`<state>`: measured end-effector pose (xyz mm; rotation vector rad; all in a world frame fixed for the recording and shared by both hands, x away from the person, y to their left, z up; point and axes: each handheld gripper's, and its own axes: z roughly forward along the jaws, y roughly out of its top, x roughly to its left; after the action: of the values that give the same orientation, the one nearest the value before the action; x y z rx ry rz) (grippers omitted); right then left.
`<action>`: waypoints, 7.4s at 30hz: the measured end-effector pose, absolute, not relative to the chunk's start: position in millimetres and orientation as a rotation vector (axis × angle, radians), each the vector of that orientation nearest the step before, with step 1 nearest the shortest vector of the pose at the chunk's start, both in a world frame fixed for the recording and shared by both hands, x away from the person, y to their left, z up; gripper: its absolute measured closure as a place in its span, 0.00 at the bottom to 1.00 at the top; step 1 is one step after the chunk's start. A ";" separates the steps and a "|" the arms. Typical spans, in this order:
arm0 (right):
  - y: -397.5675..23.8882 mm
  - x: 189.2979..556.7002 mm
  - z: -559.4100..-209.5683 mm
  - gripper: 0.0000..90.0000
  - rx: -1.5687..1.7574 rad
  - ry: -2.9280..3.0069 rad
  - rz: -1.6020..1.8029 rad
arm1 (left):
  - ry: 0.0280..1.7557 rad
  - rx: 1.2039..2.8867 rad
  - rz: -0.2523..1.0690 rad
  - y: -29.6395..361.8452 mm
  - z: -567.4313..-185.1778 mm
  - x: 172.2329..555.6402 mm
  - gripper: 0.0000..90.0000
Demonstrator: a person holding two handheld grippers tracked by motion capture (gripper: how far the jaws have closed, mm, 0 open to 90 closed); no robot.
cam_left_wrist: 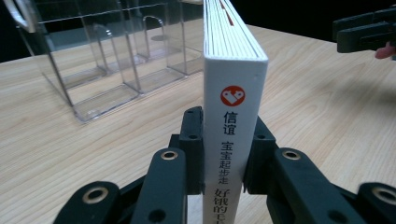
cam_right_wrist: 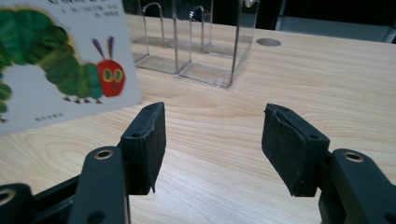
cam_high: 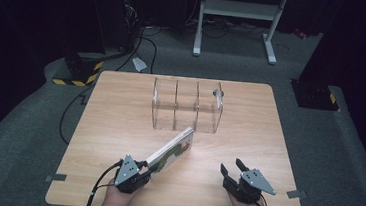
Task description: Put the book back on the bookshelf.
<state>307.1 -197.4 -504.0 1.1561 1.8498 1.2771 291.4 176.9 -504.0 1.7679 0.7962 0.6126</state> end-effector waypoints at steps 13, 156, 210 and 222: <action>-217.4 325.4 -505.1 0.49 1.193 1.924 1.107 | 0.854 1.742 0.647 195.5 -504.7 289.4 0.82; -240.3 318.3 -501.1 0.52 1.200 1.894 1.179 | 1.204 1.467 0.904 144.4 -465.8 385.9 0.84; -233.4 316.6 -502.4 0.52 1.193 1.923 1.178 | 1.256 1.612 0.801 150.9 -484.4 367.2 0.76; -232.4 315.6 -501.5 0.52 1.180 1.923 1.181 | 1.278 1.612 0.826 146.0 -472.1 370.0 0.83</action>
<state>315.6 -232.4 -501.5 1.1795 1.9227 1.1812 370.0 146.0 -472.1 1.6123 1.2777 0.8264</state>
